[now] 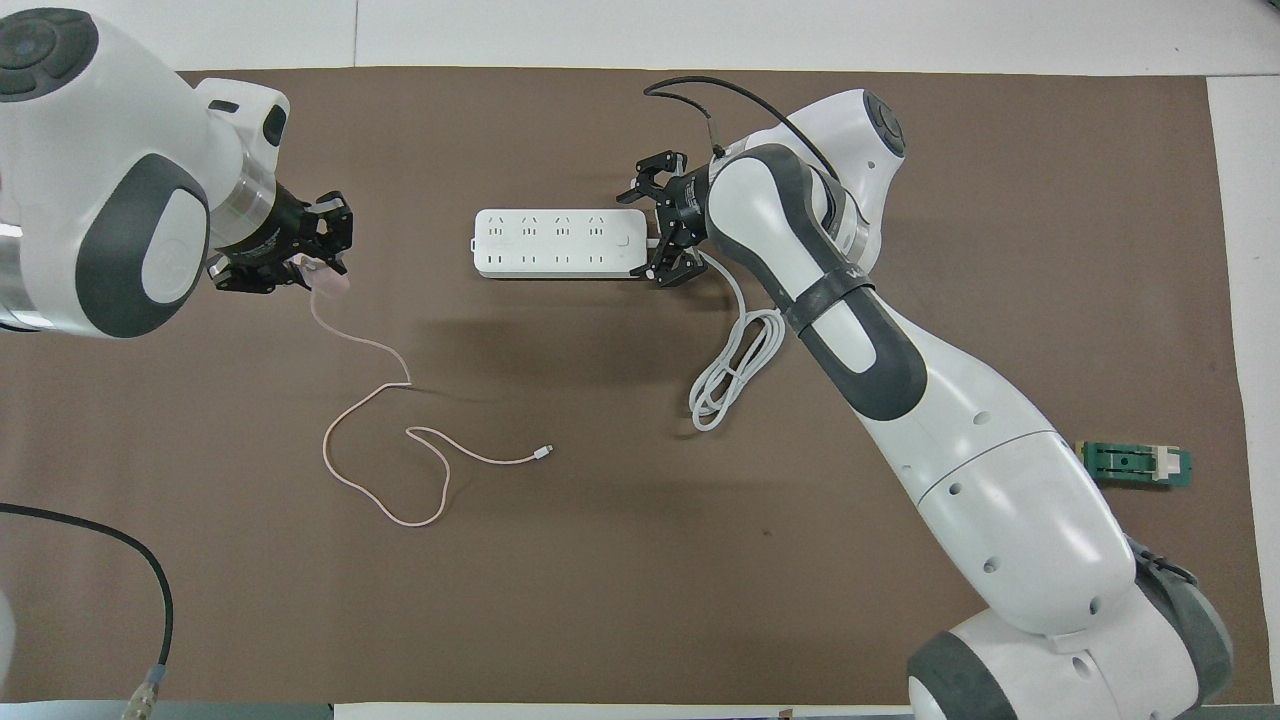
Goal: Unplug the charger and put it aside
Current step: 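Pull the pink charger out of the strip with the left gripper, then lower the charger onto the mat with the left gripper while the right gripper withdraws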
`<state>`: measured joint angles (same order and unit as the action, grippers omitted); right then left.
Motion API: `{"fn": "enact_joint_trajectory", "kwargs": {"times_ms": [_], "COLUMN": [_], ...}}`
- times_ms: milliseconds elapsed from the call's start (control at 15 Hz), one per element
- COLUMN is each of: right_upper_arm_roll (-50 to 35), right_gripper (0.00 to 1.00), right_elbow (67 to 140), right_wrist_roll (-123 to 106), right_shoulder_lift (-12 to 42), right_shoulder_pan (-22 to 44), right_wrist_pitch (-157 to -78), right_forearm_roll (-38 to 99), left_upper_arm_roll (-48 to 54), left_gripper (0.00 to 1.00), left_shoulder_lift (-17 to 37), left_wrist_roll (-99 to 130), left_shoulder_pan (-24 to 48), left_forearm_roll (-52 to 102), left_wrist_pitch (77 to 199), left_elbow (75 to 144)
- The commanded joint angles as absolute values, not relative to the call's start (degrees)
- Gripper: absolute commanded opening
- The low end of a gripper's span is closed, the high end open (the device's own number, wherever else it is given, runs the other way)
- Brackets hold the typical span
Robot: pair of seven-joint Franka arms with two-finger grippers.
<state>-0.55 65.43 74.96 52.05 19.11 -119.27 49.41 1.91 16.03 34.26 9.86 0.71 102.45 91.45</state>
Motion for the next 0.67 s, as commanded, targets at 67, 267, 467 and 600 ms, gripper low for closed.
{"fn": "enact_joint_trajectory", "kwargs": {"times_ms": [67, 267, 467, 600], "right_upper_arm_roll": [1.67, 4.12, 8.43, 9.84], "right_gripper": [1.0, 1.0, 1.0, 1.0], "right_elbow": [75.65, 81.28, 82.18, 82.27], "right_wrist_roll": [75.59, 75.24, 69.99, 62.62], "right_shoulder_lift": [42.91, 36.58, 31.92, 29.37], "right_shoulder_pan": [19.07, 18.37, 17.58, 16.27], "right_wrist_pitch": [-119.8, -116.39, -105.94, -100.92], "right_forearm_roll": [48.25, 47.38, 39.49, 34.83], "left_upper_arm_roll": [2.37, 2.37, 2.46, 2.37], "left_gripper": [0.0, 0.0, 0.0, 0.0], "left_shoulder_lift": [9.41, 3.63, -0.88, -1.84], "left_wrist_roll": [14.63, 7.14, 0.98, -1.66], "left_shoulder_pan": [4.58, 2.47, 0.01, -0.44], "left_forearm_roll": [0.18, 0.44, 1.23, 2.11], "left_wrist_pitch": [104.58, 114.83, 123.49, 123.57], "left_elbow": [100.01, 112.27, 122.25, 123.92]}}
